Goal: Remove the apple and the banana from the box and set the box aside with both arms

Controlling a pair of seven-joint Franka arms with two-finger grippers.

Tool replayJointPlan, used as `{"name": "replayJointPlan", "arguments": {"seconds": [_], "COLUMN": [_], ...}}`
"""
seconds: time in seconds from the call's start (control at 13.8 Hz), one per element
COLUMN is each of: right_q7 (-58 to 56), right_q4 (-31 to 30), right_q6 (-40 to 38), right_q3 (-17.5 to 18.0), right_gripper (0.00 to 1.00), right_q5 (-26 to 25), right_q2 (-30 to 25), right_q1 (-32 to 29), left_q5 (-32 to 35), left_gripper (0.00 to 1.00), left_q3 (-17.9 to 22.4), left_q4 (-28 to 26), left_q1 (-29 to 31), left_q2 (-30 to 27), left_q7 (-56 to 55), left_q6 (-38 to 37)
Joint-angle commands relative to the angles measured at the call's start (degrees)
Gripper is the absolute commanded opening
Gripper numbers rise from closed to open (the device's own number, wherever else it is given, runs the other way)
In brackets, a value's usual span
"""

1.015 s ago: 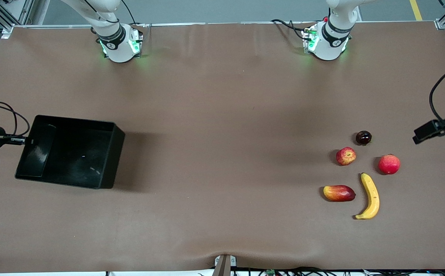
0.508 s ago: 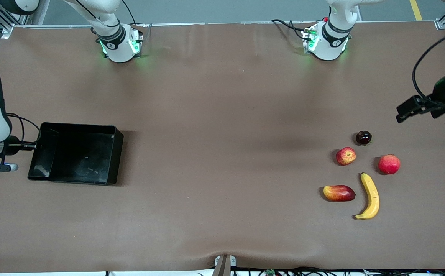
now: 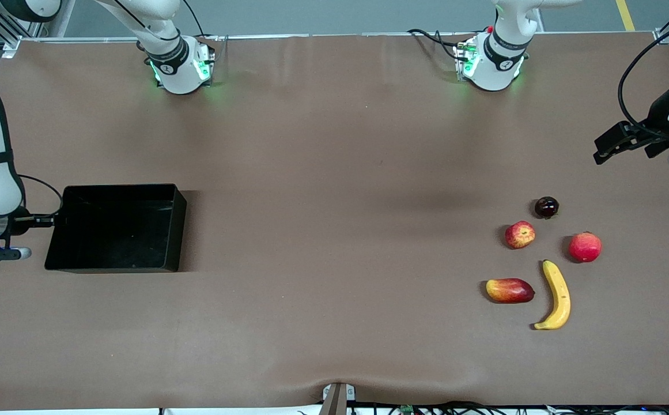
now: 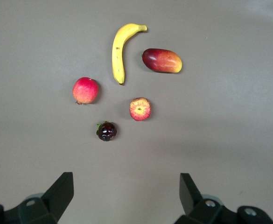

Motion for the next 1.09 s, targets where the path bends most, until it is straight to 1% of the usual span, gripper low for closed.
{"name": "replayJointPlan", "arguments": {"seconds": [0.0, 0.15, 0.22, 0.29, 0.36, 0.44, 0.58, 0.65, 0.73, 0.87, 0.94, 1.02], "right_q7": [-0.4, -0.6, -0.5, -0.4, -0.4, -0.4, -0.1, 1.0, 5.5, 19.1, 22.2, 22.2], "right_q4": [5.8, 12.5, 17.5, 23.2, 27.4, 29.6, 34.4, 35.0, 34.9, 34.7, 34.7, 34.6], "right_q6": [-6.0, -9.7, -13.8, -17.9, -20.5, -21.5, -22.5, -24.2, -25.2, -28.4, -31.3, -33.0], "right_q3": [0.9, 2.0, 2.8, 2.7, 2.6, 2.6, 2.3, 2.2, 2.3, 3.3, 3.5, 3.4], "right_gripper": [1.0, 1.0, 1.0, 1.0, 1.0, 1.0, 1.0, 1.0, 1.0, 1.0, 1.0, 1.0], "right_q5": [-0.1, 1.4, 0.9, 0.7, 0.7, 0.8, -0.4, -2.5, -2.6, -1.9, -1.9, -1.9], "right_q2": [-1.8, -2.0, -2.0, -1.7, -1.6, -1.8, -2.5, -3.0, -4.6, -6.3, -7.3, -8.8], "right_q1": [0.1, 0.4, 1.4, 2.5, 3.6, 4.4, 9.1, 12.7, 14.1, 16.3, 17.9, 19.3], "left_q5": [-1.1, -1.1, -1.1, -1.0, -0.8, -0.8, -0.8, -0.9, -0.9, -0.9, -0.9, -0.9], "left_gripper": [1.0, 1.0, 1.0, 1.0, 1.0, 1.0, 1.0, 1.0, 1.0, 1.0, 1.0, 1.0], "left_q3": [1.1, 0.9, 0.8, 0.6, 0.4, 0.3, 0.4, 0.5, 0.5, 0.5, 0.5, 0.5], "left_q4": [-1.3, -1.2, -1.1, -1.1, -1.1, -1.1, -1.1, -1.1, -1.1, -1.3, -1.3, -1.3], "left_q1": [-0.3, -0.4, -0.5, -0.6, -0.5, -0.3, -0.2, -0.1, -0.1, -0.1, 0.0, 0.0], "left_q2": [-1.4, -1.2, -1.2, -1.3, -1.3, -1.3, -1.3, -1.4, -1.4, -1.4, -1.4, -1.4], "left_q7": [1.0, 1.0, 0.9, 0.6, 0.4, 0.6, 0.9, 0.9, 0.8, 0.7, 0.8, 0.7], "left_q6": [0.8, 0.8, 0.8, 0.6, 0.4, 0.1, -0.3, -0.7, -0.7, -0.7, -0.7, -0.7]}}
